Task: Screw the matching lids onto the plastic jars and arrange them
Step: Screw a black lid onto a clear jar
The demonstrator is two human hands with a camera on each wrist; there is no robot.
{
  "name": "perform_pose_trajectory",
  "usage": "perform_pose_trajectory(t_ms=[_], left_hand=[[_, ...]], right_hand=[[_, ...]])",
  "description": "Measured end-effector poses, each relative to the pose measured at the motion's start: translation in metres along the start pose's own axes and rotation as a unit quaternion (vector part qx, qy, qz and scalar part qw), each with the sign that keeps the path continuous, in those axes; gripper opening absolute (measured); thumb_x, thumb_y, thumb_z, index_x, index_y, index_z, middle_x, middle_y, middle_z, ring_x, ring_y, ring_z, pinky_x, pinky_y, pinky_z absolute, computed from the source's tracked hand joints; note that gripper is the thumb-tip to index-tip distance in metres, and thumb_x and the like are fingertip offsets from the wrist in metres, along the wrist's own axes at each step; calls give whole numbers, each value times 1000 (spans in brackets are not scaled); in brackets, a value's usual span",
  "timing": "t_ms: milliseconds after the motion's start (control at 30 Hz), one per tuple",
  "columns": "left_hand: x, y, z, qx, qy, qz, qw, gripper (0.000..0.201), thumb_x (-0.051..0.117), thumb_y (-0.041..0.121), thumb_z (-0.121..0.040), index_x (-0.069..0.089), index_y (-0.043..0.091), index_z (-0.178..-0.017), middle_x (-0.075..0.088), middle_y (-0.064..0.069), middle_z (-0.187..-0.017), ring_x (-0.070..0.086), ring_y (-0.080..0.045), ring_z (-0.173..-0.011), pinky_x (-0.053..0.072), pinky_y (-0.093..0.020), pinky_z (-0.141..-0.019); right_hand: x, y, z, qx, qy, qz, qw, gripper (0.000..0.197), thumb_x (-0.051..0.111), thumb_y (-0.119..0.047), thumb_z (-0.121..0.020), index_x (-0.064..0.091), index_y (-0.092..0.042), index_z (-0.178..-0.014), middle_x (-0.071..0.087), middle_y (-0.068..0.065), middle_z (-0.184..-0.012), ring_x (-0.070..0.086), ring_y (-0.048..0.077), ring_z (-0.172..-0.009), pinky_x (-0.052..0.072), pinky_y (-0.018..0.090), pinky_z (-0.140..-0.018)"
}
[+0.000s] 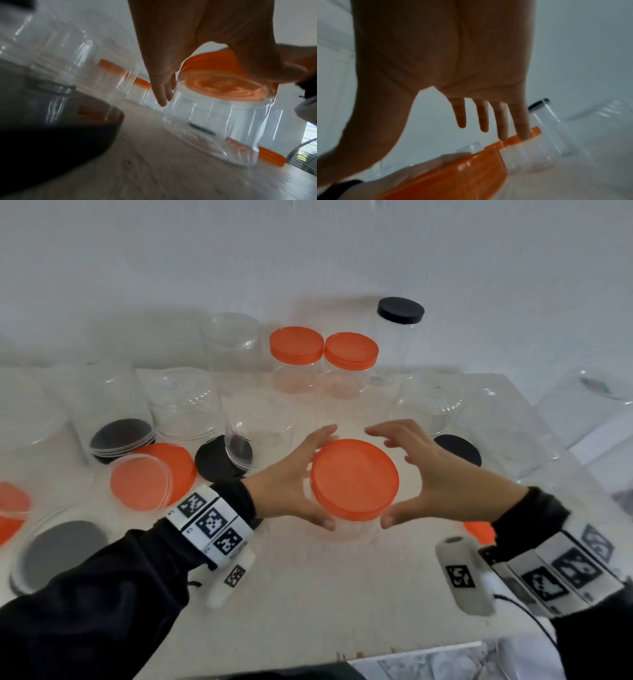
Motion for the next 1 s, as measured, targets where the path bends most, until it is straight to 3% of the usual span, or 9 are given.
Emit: perform_pose_trajectory(t_ms=[67,167,267,367,533,700,1000], left_hand=[[4,-7,-3,-19,-27,27,999,123,89,13,-52,7,30,-143,27,10,-141,32,-6,-130,31,-23,-107],[7,-10,-7,-19,-37,50,998,113,85,16,-51,16,30,-139,35,16,-133,37,4,-122,38,-9,-94],[5,-12,-7,-28,-26,52,998,105,87,11,-54,22,29,-135,41,13,-128,42,1,-119,40,-8,-89],[4,-13,-8,-34,-11,45,998,100,87,10,-56,27,29,-133,44,10,-128,43,-6,-119,40,-17,-95],[4,-12,-8,-47,1,36,998,98,87,11,-56,28,30,-133,45,11,-127,43,-9,-120,37,-24,-100],[4,-10,-9,-49,-7,7,999,97,87,15,-56,31,30,-133,47,17,-123,45,-2,-115,38,-16,-93],[2,-13,-9,-68,7,-16,998,92,87,16,-56,32,38,-126,48,25,-114,44,13,-105,36,-6,-82]], right_hand=[[0,-10,-6,-9,-42,96,994,108,79,-55,-56,16,-40,-141,15,-17,-143,27,7,-130,31,30,-108],[10,-17,-17,16,-111,186,976,105,75,-56,-64,5,-47,-142,6,-7,-153,26,21,-135,33,39,-107],[17,-20,-25,25,-129,239,962,101,74,-52,-69,6,-46,-143,14,0,-151,37,23,-127,38,35,-101],[15,-25,-29,13,-126,247,961,98,76,-46,-69,10,-50,-141,26,-3,-140,46,20,-112,42,27,-88],[14,-25,-32,-18,-172,265,948,104,78,-31,-67,4,-62,-134,17,-8,-140,43,22,-115,47,35,-91],[16,-23,-35,-31,-208,259,943,105,76,-21,-63,11,-59,-136,12,-10,-138,38,21,-117,47,37,-92],[15,-25,-39,-36,-220,257,940,98,77,-26,-62,19,-56,-134,21,-3,-133,45,21,-103,49,36,-87]])
Point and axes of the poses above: each hand's wrist, its own z-axis away from the middle knuckle, its own x-axis out of the palm, y = z × x, the point moved 6 cm from there along -z, towards the middle knuckle
